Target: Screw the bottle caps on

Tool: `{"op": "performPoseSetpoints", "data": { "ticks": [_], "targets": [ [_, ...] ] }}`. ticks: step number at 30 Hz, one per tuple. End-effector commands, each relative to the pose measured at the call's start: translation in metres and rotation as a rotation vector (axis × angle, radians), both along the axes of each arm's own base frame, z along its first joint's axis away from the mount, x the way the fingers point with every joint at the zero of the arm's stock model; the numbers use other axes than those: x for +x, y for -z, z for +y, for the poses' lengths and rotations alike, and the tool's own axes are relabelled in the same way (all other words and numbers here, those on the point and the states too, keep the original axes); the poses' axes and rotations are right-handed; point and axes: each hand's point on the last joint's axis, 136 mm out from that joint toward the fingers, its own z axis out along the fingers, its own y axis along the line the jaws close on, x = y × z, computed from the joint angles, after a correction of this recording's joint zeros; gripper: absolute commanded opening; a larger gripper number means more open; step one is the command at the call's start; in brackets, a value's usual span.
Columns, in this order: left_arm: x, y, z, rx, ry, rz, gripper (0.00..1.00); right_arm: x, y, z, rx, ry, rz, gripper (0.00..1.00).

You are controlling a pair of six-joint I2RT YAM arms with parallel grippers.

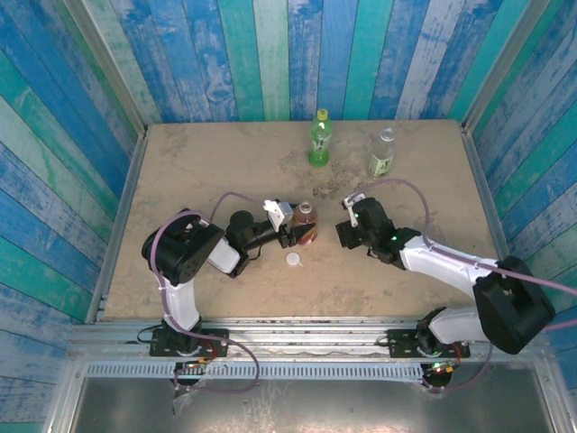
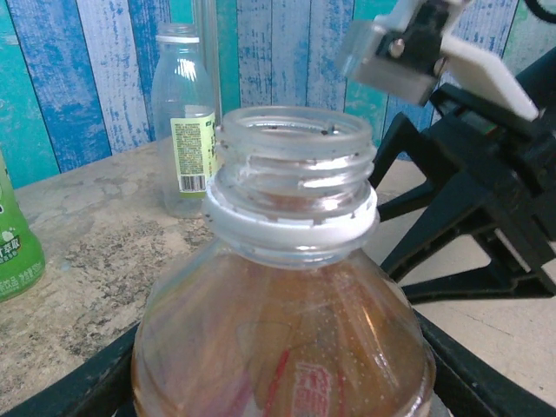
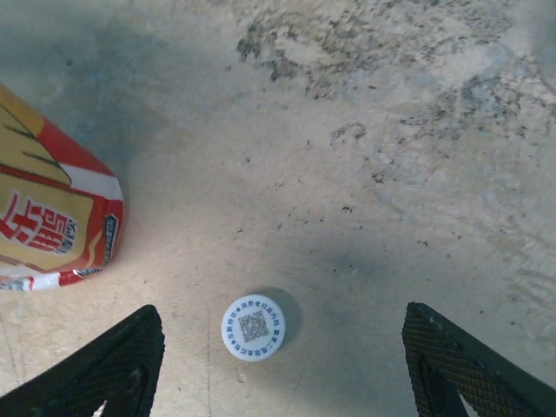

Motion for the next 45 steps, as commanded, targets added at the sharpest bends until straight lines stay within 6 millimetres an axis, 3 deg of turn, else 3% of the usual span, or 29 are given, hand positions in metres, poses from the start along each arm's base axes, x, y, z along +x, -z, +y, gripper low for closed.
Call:
{"op": "performPoseSetpoints", "data": {
  "ticks": [1,8,19,45],
  "targets": [
    [-0.006,0.004,0.000,0.010,0.020,0.026,0.60,0.000,0.007,0.004,-0.018,-0.003,0.044,0.66],
    [-0.006,0.005,0.000,0.019,0.016,0.025,0.61,0.000,0.029,0.010,-0.019,0.013,0.129,0.52],
    [-0.007,0.007,0.000,0.025,0.017,0.031,0.61,0.000,0.052,0.011,-0.041,0.035,0.206,0.50],
    [-0.005,0.010,0.000,0.036,0.016,0.037,0.61,0.001,0.062,0.010,-0.046,0.049,0.243,0.33]
  ]
}}
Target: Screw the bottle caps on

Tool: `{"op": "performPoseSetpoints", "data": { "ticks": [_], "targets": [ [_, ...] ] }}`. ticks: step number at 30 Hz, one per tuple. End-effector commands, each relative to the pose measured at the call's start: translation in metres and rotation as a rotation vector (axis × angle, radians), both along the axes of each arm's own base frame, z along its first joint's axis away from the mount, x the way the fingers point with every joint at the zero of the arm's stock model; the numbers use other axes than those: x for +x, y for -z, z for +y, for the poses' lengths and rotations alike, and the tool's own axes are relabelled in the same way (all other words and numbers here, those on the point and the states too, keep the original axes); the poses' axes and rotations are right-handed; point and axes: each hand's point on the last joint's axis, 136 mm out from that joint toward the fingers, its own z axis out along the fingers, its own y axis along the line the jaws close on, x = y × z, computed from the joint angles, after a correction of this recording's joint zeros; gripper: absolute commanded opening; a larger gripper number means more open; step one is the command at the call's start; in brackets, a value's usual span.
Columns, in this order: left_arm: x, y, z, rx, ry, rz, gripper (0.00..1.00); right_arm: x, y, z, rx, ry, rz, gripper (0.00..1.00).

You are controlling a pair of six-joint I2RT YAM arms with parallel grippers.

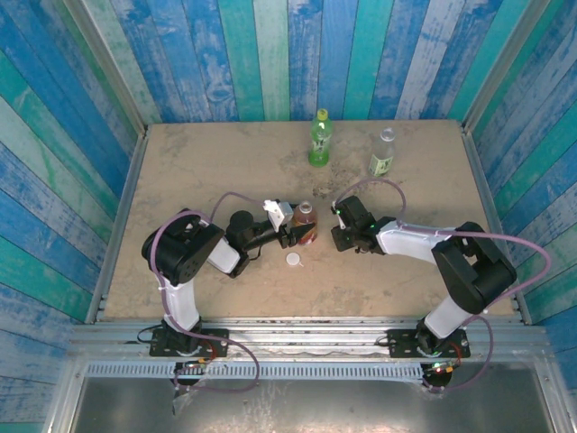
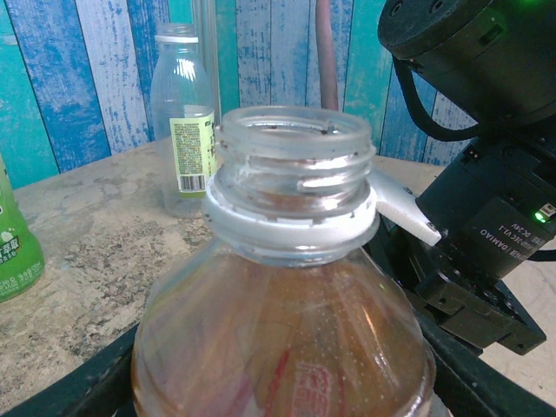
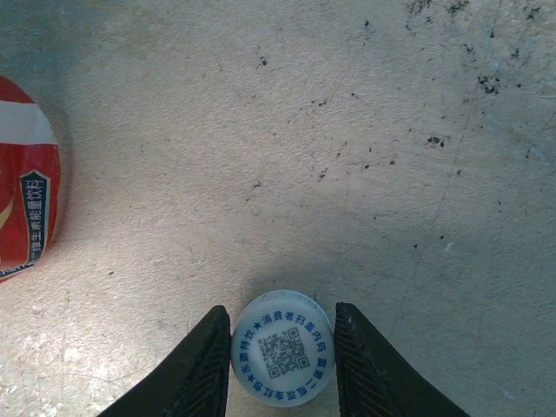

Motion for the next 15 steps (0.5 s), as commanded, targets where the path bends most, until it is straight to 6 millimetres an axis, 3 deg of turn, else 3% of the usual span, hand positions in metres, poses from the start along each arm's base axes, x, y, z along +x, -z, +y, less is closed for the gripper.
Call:
{"op": "performPoseSetpoints", "data": {
  "ticks": [1,7,15],
  "targets": [
    [-0.0054,0.0099,-0.0002,0.034,0.016,0.041,0.61,-0.0015,0.0010,-0.0019,-0.004,0.008,0.019,0.33],
    [-0.0056,0.0088,-0.0003,0.033,0.018,0.039,0.62,-0.0011,0.0007,-0.0044,-0.014,0.017,0.017,0.39],
    [-0.0052,0.0099,-0.0003,0.036,0.017,0.041,0.61,-0.0008,-0.0002,-0.0031,-0.011,0.011,0.016,0.33]
  ]
}}
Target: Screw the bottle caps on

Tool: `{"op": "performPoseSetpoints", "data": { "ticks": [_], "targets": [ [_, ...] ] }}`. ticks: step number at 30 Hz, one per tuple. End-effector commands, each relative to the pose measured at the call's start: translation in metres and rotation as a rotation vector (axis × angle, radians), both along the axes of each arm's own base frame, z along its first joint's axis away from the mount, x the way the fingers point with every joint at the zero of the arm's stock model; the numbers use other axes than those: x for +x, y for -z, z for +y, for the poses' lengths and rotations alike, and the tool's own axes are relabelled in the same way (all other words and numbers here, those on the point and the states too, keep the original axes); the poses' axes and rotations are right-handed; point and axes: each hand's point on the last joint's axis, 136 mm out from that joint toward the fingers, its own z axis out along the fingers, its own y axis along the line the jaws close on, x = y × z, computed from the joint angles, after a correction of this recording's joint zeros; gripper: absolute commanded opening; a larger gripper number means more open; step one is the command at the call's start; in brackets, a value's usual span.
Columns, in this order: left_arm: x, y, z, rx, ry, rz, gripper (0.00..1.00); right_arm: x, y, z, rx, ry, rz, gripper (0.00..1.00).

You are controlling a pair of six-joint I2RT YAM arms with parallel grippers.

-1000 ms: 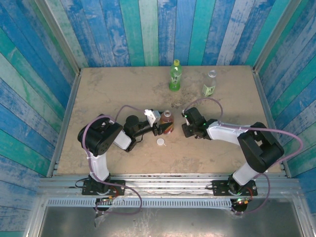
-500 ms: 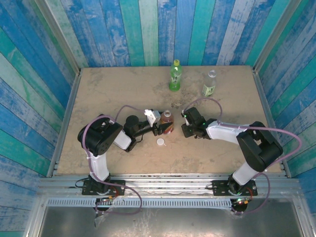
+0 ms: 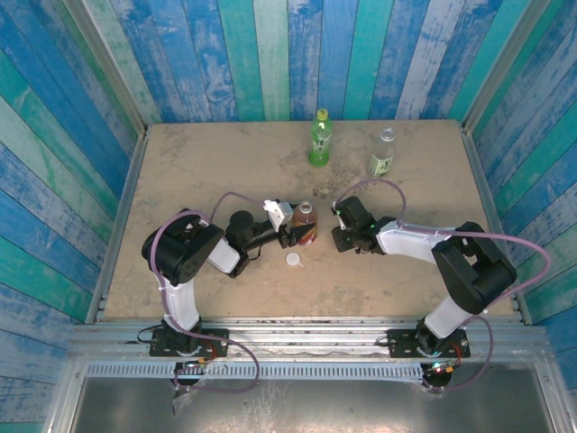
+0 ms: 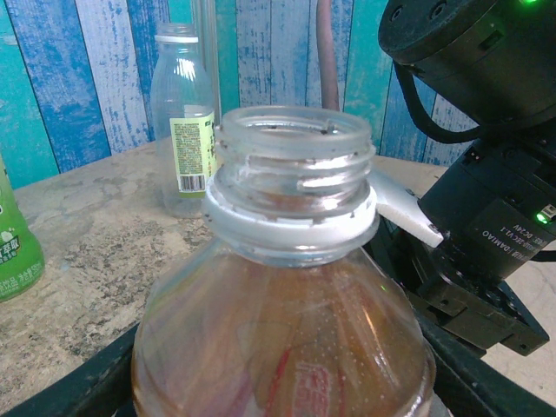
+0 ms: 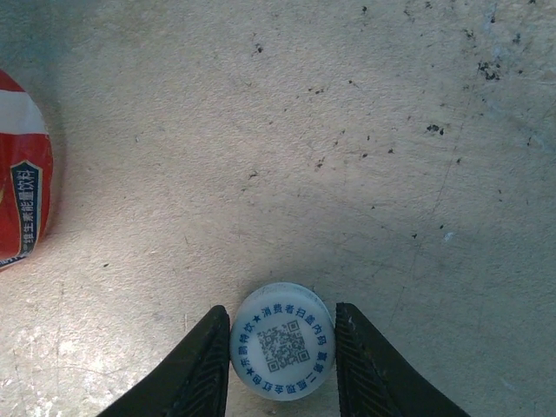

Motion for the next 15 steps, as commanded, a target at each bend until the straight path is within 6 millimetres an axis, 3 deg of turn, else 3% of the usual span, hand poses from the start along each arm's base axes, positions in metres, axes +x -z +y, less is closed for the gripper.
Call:
{"op": "performPoseSetpoints", "data": {
  "ticks": [1,11,15],
  "targets": [
    [-0.005,0.010,0.000,0.036,0.019,0.041,0.61,0.001,-0.002,-0.002,-0.007,0.006,0.006,0.33],
    [-0.008,0.009,-0.001,0.028,0.030,0.046,0.61,-0.006,-0.028,-0.001,-0.005,-0.036,-0.002,0.31],
    [-0.009,0.008,-0.001,0.025,0.033,0.044,0.62,-0.011,-0.049,0.003,-0.011,-0.081,-0.007,0.31]
  ]
}}
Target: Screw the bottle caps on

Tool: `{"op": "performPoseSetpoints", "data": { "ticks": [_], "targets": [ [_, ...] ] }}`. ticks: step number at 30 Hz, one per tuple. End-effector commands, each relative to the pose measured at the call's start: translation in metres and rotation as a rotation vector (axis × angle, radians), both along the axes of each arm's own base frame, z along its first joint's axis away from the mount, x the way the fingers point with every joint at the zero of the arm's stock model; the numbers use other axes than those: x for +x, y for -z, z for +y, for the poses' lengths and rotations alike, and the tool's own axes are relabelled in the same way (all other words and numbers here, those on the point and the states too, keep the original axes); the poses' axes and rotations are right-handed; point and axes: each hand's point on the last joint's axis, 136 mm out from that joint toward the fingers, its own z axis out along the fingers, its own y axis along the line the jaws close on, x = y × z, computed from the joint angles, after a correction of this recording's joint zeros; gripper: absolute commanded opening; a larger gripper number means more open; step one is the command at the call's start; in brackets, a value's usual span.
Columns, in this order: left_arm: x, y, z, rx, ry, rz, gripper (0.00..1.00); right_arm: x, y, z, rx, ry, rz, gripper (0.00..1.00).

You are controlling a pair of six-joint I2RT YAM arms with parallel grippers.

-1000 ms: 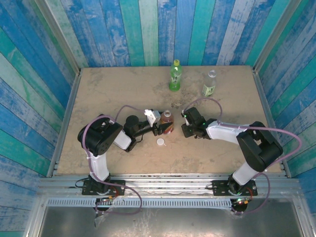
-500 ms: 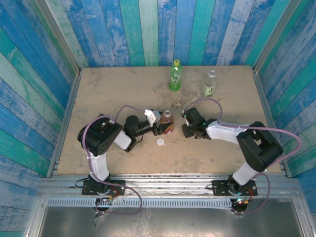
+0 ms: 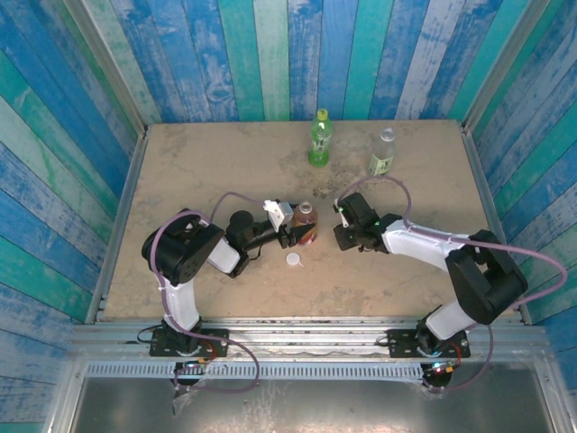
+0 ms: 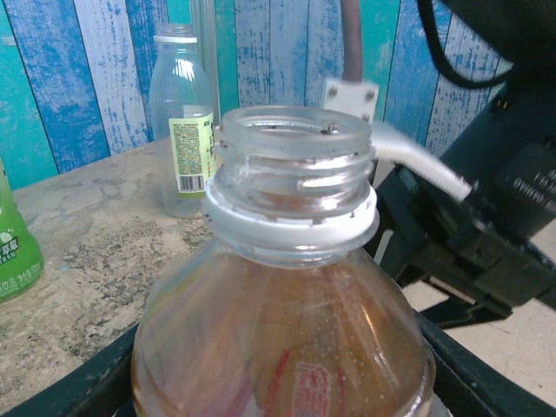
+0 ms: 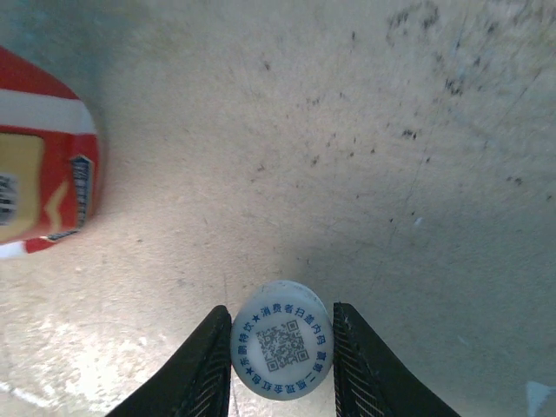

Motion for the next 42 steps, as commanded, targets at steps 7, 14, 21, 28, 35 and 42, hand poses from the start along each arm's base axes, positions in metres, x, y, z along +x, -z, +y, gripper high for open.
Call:
{"op": "performPoseSetpoints", "data": {
  "ticks": [7,14,21,28,35,42],
  "targets": [
    [-0.008,0.012,0.000,0.035,0.028,0.046,0.62,-0.019,-0.077,0.017,-0.035,-0.143,-0.032,0.31],
    [-0.008,0.013,-0.001,0.032,0.029,0.052,0.62,-0.025,-0.138,0.046,-0.009,-0.243,-0.108,0.31],
    [-0.008,0.014,-0.001,0.026,0.032,0.053,0.60,-0.023,-0.170,0.079,0.040,-0.319,-0.146,0.31],
    [-0.009,0.017,0.000,0.032,0.029,0.060,0.58,-0.017,-0.168,0.096,0.056,-0.349,-0.116,0.32],
    [-0.009,0.019,-0.001,0.033,0.035,0.067,0.57,-0.013,-0.162,0.104,0.053,-0.358,-0.094,0.32],
    [-0.010,0.019,-0.001,0.039,0.039,0.064,0.57,-0.007,-0.154,0.106,0.024,-0.356,-0.087,0.32]
  ]
}}
